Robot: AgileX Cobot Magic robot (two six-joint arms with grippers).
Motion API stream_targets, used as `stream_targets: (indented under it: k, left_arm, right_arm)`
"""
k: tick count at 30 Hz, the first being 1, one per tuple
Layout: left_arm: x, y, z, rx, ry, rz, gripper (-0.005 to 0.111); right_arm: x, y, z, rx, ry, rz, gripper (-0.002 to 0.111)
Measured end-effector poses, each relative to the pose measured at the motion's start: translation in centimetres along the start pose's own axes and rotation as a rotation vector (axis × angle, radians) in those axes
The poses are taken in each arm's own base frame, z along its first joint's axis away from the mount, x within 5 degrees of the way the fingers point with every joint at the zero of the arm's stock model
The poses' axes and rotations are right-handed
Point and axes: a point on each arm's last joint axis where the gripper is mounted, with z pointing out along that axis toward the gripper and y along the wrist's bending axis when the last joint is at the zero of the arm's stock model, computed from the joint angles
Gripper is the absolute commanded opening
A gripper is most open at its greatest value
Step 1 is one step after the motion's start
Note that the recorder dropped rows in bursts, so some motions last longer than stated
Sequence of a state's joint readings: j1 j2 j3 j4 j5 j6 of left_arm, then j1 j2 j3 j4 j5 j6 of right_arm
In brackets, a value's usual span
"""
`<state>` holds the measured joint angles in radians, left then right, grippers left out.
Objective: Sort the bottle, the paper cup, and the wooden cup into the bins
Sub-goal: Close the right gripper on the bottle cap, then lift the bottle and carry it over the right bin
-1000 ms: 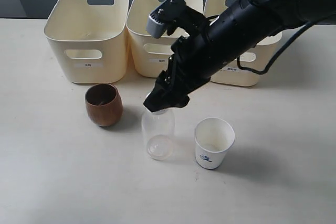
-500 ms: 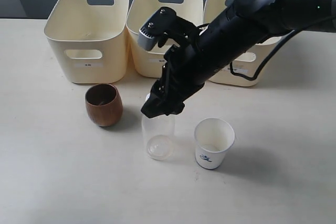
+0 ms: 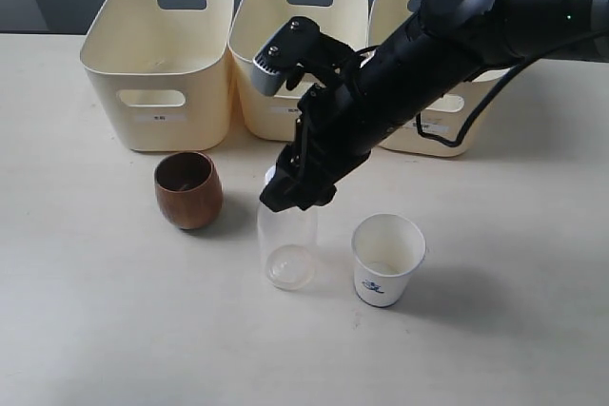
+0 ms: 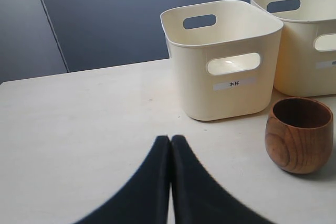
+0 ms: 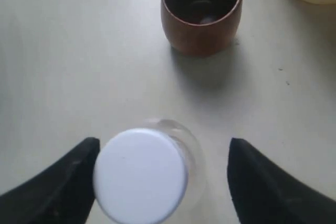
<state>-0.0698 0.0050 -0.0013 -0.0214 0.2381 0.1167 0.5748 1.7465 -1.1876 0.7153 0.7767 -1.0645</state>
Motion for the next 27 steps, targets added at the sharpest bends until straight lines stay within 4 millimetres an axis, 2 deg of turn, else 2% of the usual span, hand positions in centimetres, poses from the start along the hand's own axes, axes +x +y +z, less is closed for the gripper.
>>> stream_targets:
  k: [3,5,6,18,20,23,27]
  left_arm:
    - [0.0,0.0,0.0,0.0,0.0,0.0,0.0]
    - [0.0,0.0,0.0,0.0,0.0,0.0,0.0]
    - [0.0,0.0,0.0,0.0,0.0,0.0,0.0]
    - [0.0,0.0,0.0,0.0,0.0,0.0,0.0]
    - [0.0,0.0,0.0,0.0,0.0,0.0,0.0]
    - [0.0,0.0,0.0,0.0,0.0,0.0,0.0]
    - [0.0,0.0,0.0,0.0,0.0,0.0,0.0]
  right_arm:
    - [0.0,0.0,0.0,0.0,0.0,0.0,0.028]
    - [0.0,0.0,0.0,0.001,0.0,0.002,0.003]
    - [0.0,0.0,0.0,0.001,0.0,0.002,0.0]
    - [-0.2,-0.1,-0.5,0.033,-0.016,-0.027,-0.001]
    - [-0.8,0.1,-1.6,0.071,-0.052,-0.055,-0.001]
    - [-1.8,0.8,-4.4,0.151,-0.125,-0.109,-0.001]
    - [-2.9,2.2,-9.2,0.306,-0.223,-0.197,-0.001]
